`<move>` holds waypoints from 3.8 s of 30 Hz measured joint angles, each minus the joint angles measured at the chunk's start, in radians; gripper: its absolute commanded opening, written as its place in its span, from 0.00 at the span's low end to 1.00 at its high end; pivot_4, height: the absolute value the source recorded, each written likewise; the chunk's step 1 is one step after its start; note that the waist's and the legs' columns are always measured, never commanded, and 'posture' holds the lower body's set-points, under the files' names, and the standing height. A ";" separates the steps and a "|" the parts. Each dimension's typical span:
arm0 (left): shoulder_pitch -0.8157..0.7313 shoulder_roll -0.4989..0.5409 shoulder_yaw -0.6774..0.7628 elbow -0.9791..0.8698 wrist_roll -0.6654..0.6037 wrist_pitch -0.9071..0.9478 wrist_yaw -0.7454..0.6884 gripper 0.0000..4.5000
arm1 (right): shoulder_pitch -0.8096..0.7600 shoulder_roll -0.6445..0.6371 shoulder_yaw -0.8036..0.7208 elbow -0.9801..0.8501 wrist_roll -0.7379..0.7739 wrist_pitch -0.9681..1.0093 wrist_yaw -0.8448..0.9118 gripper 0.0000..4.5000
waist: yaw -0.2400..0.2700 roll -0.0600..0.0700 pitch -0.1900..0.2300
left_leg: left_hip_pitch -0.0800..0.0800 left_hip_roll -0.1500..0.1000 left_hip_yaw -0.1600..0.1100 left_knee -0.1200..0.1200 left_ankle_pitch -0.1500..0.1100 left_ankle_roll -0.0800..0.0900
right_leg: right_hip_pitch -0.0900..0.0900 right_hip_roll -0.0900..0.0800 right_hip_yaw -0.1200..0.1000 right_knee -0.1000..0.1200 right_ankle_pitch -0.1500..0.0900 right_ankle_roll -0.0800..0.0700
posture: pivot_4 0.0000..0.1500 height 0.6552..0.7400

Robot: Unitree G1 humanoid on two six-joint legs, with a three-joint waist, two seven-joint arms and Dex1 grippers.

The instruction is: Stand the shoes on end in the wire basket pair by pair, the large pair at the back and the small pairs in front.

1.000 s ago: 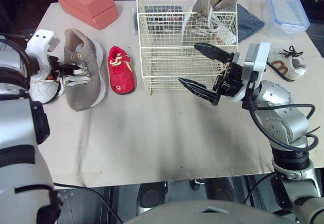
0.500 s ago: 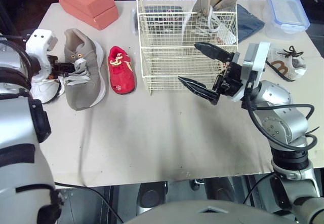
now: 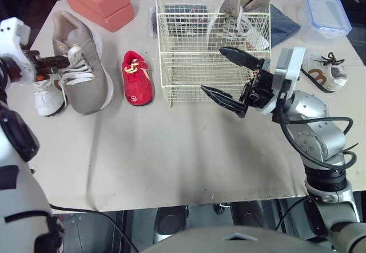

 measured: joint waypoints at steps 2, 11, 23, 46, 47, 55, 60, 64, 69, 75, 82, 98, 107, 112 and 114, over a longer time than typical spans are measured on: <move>0.002 0.012 0.036 -0.030 -0.035 0.006 -0.005 0.12 | -0.009 0.001 0.000 0.007 0.000 -0.006 0.006 1.00 | 0.001 -0.001 0.000 | -0.001 0.000 -0.001 0.000 0.000 0.000 | 0.000 0.000 -0.001 0.000 0.000 0.000 | 1.00 0.36; 0.213 -0.053 0.256 -0.531 -0.274 -0.062 0.004 0.12 | -0.025 0.021 -0.009 0.045 -0.003 -0.046 0.009 1.00 | 0.008 -0.001 0.000 | -0.006 0.000 -0.011 0.005 0.000 0.000 | 0.000 -0.004 -0.001 0.001 0.000 0.000 | 1.00 0.36; 0.284 -0.491 0.336 -1.123 -0.455 -0.178 0.433 0.12 | -0.041 0.034 -0.088 0.072 -0.032 -0.123 -0.079 1.00 | 0.014 -0.001 0.000 | -0.009 -0.001 -0.014 0.016 0.000 0.000 | 0.000 -0.003 -0.005 0.010 0.000 -0.001 | 1.00 0.36; 0.082 -0.835 0.055 -0.632 -0.168 -1.104 0.652 0.12 | 0.029 0.012 -0.168 0.008 -0.065 -0.172 -0.217 1.00 | 0.029 0.000 0.000 | -0.010 -0.007 -0.010 0.016 0.000 0.000 | 0.000 -0.003 -0.009 0.010 0.000 0.000 | 1.00 0.36; 0.090 -0.845 0.041 -0.612 -0.153 -1.129 0.668 0.12 | 0.030 0.012 -0.168 0.005 -0.065 -0.172 -0.221 1.00 | 0.028 0.000 0.000 | -0.010 -0.007 -0.010 0.016 0.000 0.000 | 0.000 -0.003 -0.009 0.010 0.000 0.000 | 1.00 0.36; 0.096 -0.857 0.029 -0.469 -0.103 -1.246 0.749 0.12 | 0.033 0.004 -0.169 -0.013 -0.066 -0.172 -0.237 1.00 | 0.028 0.000 0.000 | -0.010 -0.007 -0.009 0.016 0.000 0.000 | -0.001 -0.003 -0.009 0.010 0.000 0.000 | 1.00 0.36; 0.118 -0.856 0.014 -0.461 -0.098 -1.246 0.750 0.12 | 0.038 0.003 -0.169 -0.020 -0.066 -0.172 -0.250 1.00 | 0.028 0.000 0.000 | -0.010 -0.007 -0.009 0.016 0.000 0.000 | -0.001 -0.003 -0.009 0.009 0.000 0.000 | 1.00 0.36; 0.196 -0.858 -0.013 -0.487 -0.099 -1.205 0.735 0.12 | 0.050 0.003 -0.170 -0.028 -0.066 -0.172 -0.259 1.00 | 0.026 0.000 0.000 | -0.010 -0.007 -0.009 0.016 0.000 0.000 | -0.001 -0.003 -0.009 0.010 0.000 0.000 | 1.00 0.36; 0.246 -0.858 -0.029 -0.549 -0.104 -1.108 0.721 0.12 | 0.057 0.003 -0.171 -0.031 -0.066 -0.172 -0.273 1.00 | 0.026 0.000 0.000 | -0.010 -0.007 -0.009 0.016 0.000 0.000 | -0.001 -0.003 -0.009 0.010 0.000 0.000 | 1.00 0.36; 0.287 -0.856 -0.034 -0.641 -0.133 -1.010 0.695 0.42 | 0.058 0.001 -0.171 -0.048 -0.066 -0.172 -0.275 1.00 | 0.027 0.002 -0.001 | -0.009 -0.007 -0.009 0.016 0.000 0.000 | -0.001 -0.003 -0.008 0.010 0.000 0.000 | 1.00 0.36; 0.336 -0.855 -0.043 -0.738 -0.136 -0.927 0.695 1.00 | 0.058 0.000 -0.172 -0.048 -0.065 -0.172 -0.276 1.00 | 0.028 0.003 -0.001 | -0.009 -0.007 -0.010 0.016 0.000 0.000 | 0.000 -0.003 -0.008 0.011 0.000 0.000 | 1.00 0.36; 0.637 -0.817 -0.040 -1.319 -0.244 -0.573 0.705 1.00 | 0.162 -0.122 -0.303 0.004 -0.056 -0.159 -0.252 1.00 | 0.030 0.003 -0.002 | -0.009 -0.003 -0.014 0.016 0.000 0.000 | 0.000 -0.003 -0.005 0.011 0.000 0.000 | 1.00 0.36; 0.730 -0.619 -0.052 -1.655 -0.496 -0.240 0.503 1.00 | 0.319 -0.307 -0.376 0.114 -0.024 -0.082 -0.103 1.00 | 0.028 0.003 -0.002 | -0.006 -0.002 -0.013 0.015 0.000 0.000 | 0.001 -0.002 -0.002 0.011 0.000 0.000 | 1.00 0.36; 0.740 -0.447 -0.062 -1.725 -0.652 -0.057 0.319 1.00 | 0.372 -0.373 -0.378 0.182 -0.024 -0.047 -0.012 1.00 | 0.028 0.004 -0.001 | -0.003 -0.002 -0.013 0.015 0.000 0.000 | 0.003 -0.002 -0.001 0.011 -0.002 0.003 | 1.00 0.36; 0.745 -0.381 -0.069 -1.766 -0.719 0.019 0.259 1.00 | 0.373 -0.373 -0.374 0.219 -0.036 -0.046 -0.007 1.00 | 0.028 0.005 -0.001 | -0.002 -0.002 -0.012 0.015 0.000 0.000 | 0.004 -0.001 0.000 0.011 -0.003 0.003 | 1.00 0.36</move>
